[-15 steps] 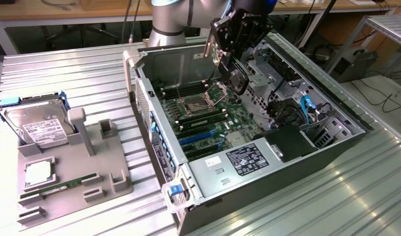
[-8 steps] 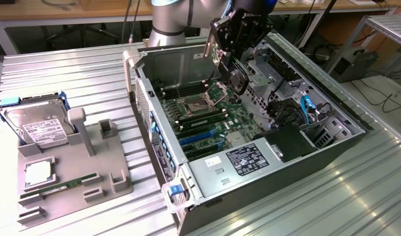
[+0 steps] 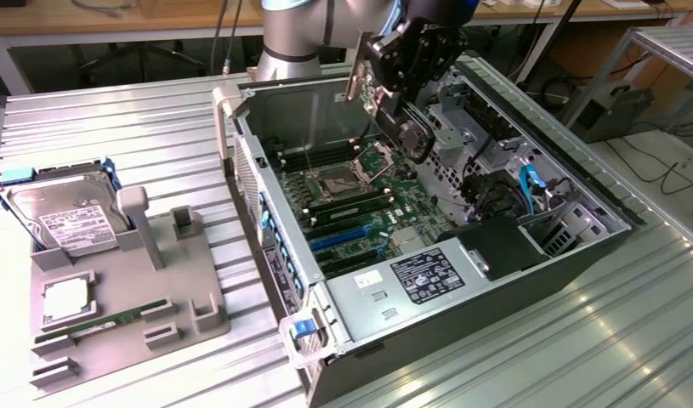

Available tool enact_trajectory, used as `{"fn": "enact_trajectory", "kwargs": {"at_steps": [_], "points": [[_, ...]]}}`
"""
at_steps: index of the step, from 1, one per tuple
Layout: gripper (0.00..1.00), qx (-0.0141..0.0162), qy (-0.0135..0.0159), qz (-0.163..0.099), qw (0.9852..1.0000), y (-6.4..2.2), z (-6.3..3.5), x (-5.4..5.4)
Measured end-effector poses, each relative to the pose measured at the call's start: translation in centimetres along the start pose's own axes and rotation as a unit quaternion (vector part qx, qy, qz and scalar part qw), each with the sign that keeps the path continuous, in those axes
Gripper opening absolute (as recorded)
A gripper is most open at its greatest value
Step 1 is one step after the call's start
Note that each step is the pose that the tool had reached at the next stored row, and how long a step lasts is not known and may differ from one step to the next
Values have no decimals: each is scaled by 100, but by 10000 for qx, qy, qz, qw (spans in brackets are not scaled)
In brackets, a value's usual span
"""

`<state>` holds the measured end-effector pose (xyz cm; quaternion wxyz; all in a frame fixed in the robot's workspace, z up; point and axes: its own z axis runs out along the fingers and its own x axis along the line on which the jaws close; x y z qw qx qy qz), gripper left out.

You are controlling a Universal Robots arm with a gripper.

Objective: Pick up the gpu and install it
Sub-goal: 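Insert the gpu into the slot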

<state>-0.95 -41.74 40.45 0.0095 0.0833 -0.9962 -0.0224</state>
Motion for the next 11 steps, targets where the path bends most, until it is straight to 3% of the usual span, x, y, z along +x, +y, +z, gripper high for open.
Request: {"fn": "enact_trajectory", "kwargs": {"at_steps": [6,9,11], "points": [[26,10,25,-650,9979,0,5,0],[26,15,39,-975,9952,0,8,0],[26,18,48,-1205,9927,0,11,0]]}}
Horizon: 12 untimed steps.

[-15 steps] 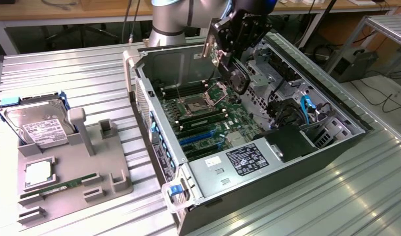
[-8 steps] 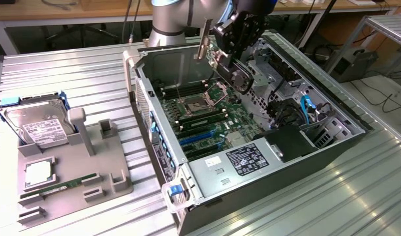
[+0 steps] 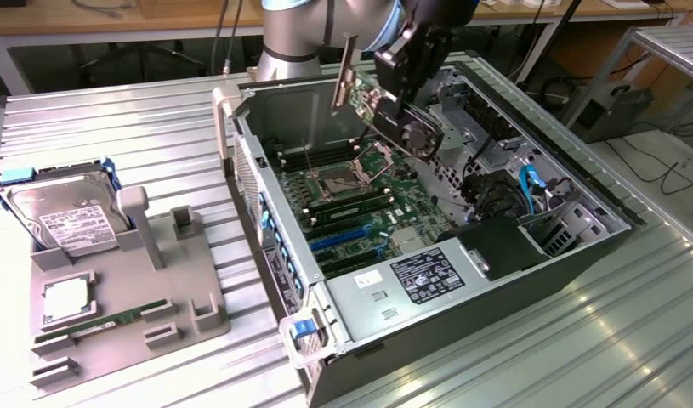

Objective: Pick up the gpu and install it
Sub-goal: 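Insert the gpu into the slot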

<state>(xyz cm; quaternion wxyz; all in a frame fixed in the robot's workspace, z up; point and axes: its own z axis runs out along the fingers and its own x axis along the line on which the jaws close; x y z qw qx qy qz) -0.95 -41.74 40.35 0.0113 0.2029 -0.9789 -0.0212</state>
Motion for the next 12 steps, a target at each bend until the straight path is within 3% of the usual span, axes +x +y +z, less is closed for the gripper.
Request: {"fn": "enact_trajectory", "kwargs": {"at_steps": [6,12], "points": [[26,9,25,-587,9983,0,8,0],[26,18,54,-1197,9928,-1,29,-1]]}}
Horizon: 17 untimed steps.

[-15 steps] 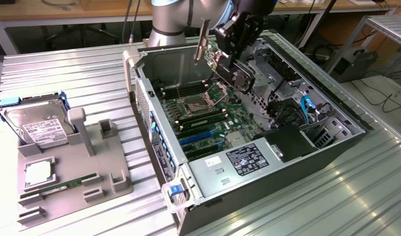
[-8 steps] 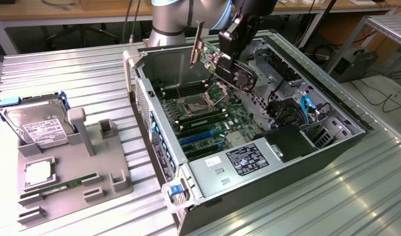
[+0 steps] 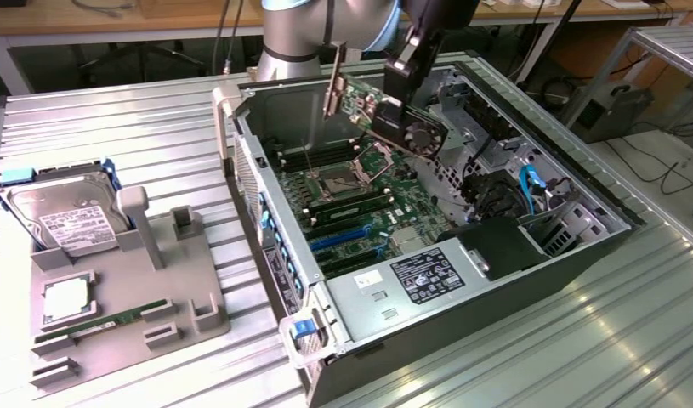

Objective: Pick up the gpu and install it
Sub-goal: 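Insert the gpu into the slot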

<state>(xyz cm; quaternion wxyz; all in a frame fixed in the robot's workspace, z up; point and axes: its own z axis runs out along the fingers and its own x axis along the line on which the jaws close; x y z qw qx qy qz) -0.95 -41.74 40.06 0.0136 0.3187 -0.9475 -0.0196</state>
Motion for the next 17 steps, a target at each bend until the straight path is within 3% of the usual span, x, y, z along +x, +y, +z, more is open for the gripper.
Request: {"fn": "enact_trajectory", "kwargs": {"at_steps": [4,8,13,17], "points": [[26,5,18,-398,9992,-1,21,0],[26,11,37,-819,9966,-2,43,0],[26,18,63,-1387,9903,-4,73,-1],[26,23,83,-1815,9834,-5,104,-1]]}}
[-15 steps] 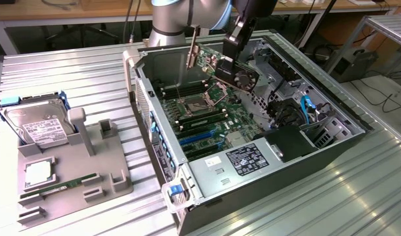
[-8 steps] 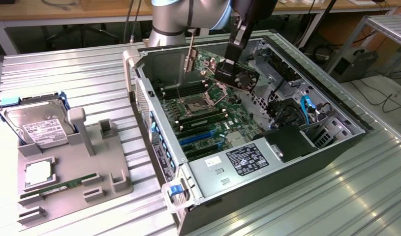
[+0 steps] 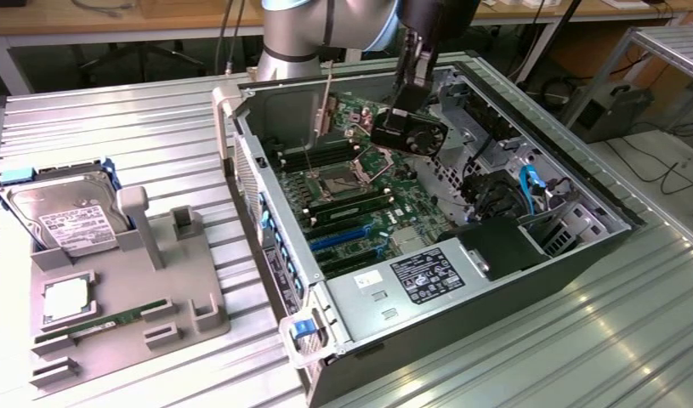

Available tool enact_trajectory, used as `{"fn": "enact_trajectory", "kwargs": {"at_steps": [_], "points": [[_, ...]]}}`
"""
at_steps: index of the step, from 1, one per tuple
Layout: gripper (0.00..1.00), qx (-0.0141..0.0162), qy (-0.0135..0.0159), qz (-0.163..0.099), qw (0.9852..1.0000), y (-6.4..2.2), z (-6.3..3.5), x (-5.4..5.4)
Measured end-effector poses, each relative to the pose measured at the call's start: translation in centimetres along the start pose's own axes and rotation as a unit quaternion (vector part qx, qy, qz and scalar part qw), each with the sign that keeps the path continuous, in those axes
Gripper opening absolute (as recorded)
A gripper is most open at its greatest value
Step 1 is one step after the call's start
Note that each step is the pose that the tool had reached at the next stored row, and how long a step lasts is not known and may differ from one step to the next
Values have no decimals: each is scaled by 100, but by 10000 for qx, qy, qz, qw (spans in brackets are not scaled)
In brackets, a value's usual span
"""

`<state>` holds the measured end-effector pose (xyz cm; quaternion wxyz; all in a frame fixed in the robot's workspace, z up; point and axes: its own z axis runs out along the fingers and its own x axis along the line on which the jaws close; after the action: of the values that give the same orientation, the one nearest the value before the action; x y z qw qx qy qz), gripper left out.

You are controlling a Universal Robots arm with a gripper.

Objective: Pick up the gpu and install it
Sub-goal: 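Insert the gpu into the slot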

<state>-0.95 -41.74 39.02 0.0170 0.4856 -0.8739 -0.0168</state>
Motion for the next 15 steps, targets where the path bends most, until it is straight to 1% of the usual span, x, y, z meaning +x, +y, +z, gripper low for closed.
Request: {"fn": "enact_trajectory", "kwargs": {"at_steps": [3,5,6,7,9,11,15], "points": [[26,4,13,-283,9996,-1,22,0],[26,6,22,-474,9989,-2,36,-1],[26,9,30,-660,9978,-2,50,-1],[26,11,35,-775,9970,-3,59,-1],[26,13,44,-957,9954,-3,73,-1],[26,15,52,-1137,9935,-4,87,-1],[26,20,70,-1537,9881,-6,121,-2]]}}
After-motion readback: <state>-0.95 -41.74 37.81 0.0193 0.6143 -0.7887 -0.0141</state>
